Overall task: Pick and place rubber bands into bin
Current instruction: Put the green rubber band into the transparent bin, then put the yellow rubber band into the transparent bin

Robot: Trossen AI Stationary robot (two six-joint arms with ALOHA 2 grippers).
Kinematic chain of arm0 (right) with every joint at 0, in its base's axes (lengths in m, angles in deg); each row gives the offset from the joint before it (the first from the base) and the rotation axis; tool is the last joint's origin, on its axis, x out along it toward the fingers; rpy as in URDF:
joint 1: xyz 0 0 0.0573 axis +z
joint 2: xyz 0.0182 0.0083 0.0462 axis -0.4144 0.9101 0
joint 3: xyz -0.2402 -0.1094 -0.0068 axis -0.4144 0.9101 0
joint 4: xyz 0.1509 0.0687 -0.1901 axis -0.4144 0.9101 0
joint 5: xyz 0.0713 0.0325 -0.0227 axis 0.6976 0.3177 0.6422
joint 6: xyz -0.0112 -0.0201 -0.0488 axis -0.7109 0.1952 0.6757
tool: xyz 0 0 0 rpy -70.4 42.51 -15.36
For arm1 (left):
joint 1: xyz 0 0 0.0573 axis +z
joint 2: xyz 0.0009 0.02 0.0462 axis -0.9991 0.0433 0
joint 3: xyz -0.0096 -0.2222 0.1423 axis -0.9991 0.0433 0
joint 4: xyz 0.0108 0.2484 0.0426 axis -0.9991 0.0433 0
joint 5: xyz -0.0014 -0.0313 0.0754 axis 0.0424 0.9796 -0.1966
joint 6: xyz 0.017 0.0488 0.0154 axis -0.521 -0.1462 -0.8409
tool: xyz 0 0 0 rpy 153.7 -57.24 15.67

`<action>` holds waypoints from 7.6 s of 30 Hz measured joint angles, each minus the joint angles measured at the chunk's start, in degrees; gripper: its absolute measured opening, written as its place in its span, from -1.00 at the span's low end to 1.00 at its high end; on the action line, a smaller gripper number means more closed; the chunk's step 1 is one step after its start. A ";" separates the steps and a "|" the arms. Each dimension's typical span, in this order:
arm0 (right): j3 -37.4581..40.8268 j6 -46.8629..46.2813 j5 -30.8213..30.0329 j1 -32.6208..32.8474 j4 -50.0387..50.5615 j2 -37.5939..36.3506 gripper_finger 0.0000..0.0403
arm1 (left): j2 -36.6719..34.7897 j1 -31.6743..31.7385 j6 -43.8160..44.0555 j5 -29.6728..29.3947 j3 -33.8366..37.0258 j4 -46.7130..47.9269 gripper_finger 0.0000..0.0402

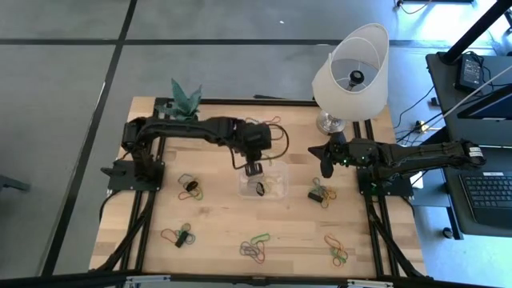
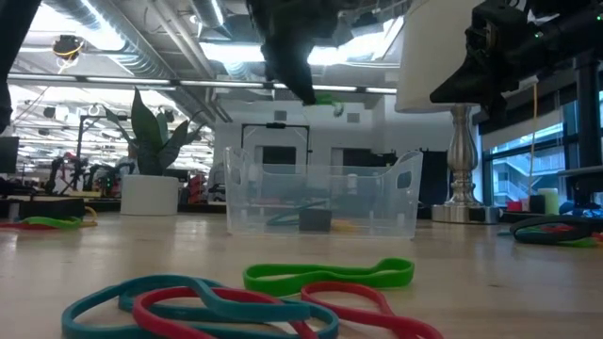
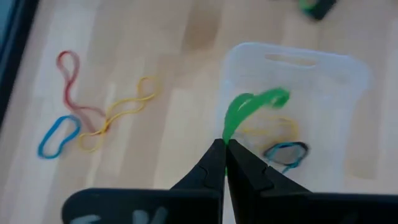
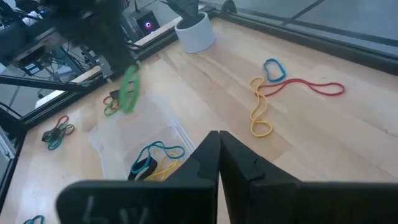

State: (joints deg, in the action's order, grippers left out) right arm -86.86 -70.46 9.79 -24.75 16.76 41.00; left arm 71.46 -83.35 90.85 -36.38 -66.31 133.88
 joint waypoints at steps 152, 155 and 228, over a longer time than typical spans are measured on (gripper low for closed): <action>-4.16 -54.26 16.28 15.19 39.29 30.45 -0.94 | -64.54 -21.39 23.52 -14.20 64.78 -24.03 -0.98; -6.19 -54.21 16.44 15.19 40.88 30.85 -0.95 | -64.54 -21.39 23.47 -14.22 64.78 -24.01 -0.98; -46.16 -35.55 -4.53 21.09 55.84 29.28 -1.00 | -64.54 -21.36 21.88 -15.56 64.78 -23.99 -0.98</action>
State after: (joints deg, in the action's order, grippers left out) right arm -133.02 -106.01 5.26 -3.66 72.60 70.28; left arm 6.92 -104.71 112.73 -51.94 -1.52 109.89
